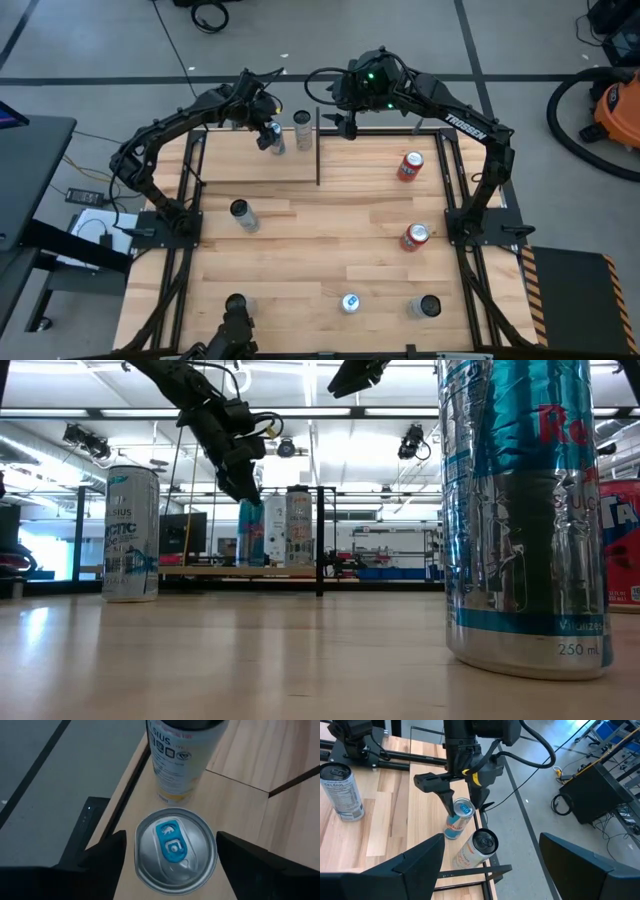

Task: Place canned beverage on shelf
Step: Put the top blue soda can on the shelf

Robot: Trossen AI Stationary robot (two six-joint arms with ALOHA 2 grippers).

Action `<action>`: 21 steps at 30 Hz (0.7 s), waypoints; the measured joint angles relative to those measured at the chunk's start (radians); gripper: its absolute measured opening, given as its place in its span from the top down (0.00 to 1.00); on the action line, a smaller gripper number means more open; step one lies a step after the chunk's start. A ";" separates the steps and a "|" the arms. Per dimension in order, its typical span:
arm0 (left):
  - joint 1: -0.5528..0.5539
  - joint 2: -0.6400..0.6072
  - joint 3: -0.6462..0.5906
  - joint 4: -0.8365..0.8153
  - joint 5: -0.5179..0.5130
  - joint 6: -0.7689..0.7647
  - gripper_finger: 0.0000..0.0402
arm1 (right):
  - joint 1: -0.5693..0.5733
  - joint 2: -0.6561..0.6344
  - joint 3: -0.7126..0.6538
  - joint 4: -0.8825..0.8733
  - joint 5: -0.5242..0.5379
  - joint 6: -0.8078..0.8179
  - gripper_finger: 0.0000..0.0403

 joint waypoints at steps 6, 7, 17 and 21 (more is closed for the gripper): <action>0.001 0.000 0.000 0.011 -0.004 -0.002 0.22 | 0.000 0.000 0.000 0.000 0.000 0.001 0.17; 0.001 0.000 0.000 0.011 -0.004 -0.003 0.22 | 0.000 0.000 0.000 -0.001 0.000 0.001 0.17; 0.000 -0.019 0.000 -0.005 -0.055 -0.003 0.22 | 0.000 0.000 0.000 -0.004 0.000 0.000 0.17; 0.001 -0.059 0.000 -0.009 -0.059 -0.055 0.22 | 0.000 0.000 0.000 -0.014 0.000 0.000 0.17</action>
